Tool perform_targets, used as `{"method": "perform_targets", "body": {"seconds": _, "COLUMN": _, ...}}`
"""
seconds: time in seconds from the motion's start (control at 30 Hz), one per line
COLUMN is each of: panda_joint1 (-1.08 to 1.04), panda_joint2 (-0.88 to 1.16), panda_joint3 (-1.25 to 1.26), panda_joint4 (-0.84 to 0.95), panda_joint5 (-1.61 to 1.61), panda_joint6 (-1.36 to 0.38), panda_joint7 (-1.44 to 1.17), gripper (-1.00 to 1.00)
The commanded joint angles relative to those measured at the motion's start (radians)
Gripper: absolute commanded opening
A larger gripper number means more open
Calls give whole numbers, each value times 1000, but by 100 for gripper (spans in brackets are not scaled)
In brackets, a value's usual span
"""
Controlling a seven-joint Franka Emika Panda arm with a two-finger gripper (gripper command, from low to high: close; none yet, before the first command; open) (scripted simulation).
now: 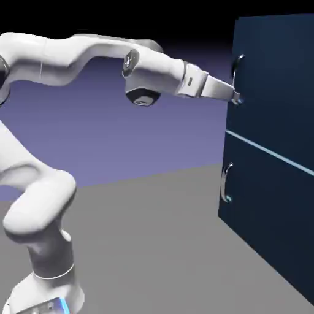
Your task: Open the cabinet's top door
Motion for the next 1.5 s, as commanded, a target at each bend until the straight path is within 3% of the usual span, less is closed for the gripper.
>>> {"method": "perform_targets", "body": {"seconds": 0.0, "panda_joint1": -18, "panda_joint2": -2, "panda_joint3": 18, "panda_joint4": 13, "panda_joint5": 44, "panda_joint6": 0, "panda_joint7": -33, "gripper": 0}}
{"method": "perform_targets", "body": {"seconds": 1.1, "panda_joint1": -599, "panda_joint2": -72, "panda_joint3": 615, "panda_joint4": 449, "panda_joint5": 1475, "panda_joint6": 14, "panda_joint7": -1119, "gripper": 0}}
{"method": "perform_targets", "body": {"seconds": 1.37, "panda_joint1": -833, "panda_joint2": -30, "panda_joint3": 798, "panda_joint4": 610, "panda_joint5": 1475, "panda_joint6": 20, "panda_joint7": -1118, "gripper": 0}}
{"method": "perform_targets", "body": {"seconds": 1.4, "panda_joint1": -833, "panda_joint2": -30, "panda_joint3": 798, "panda_joint4": 610, "panda_joint5": 1475, "panda_joint6": 20, "panda_joint7": -1118, "gripper": -100}}
{"method": "perform_targets", "body": {"seconds": 1.47, "panda_joint1": -797, "panda_joint2": -18, "panda_joint3": 772, "panda_joint4": 586, "panda_joint5": 1475, "panda_joint6": 9, "panda_joint7": -1134, "gripper": -100}}
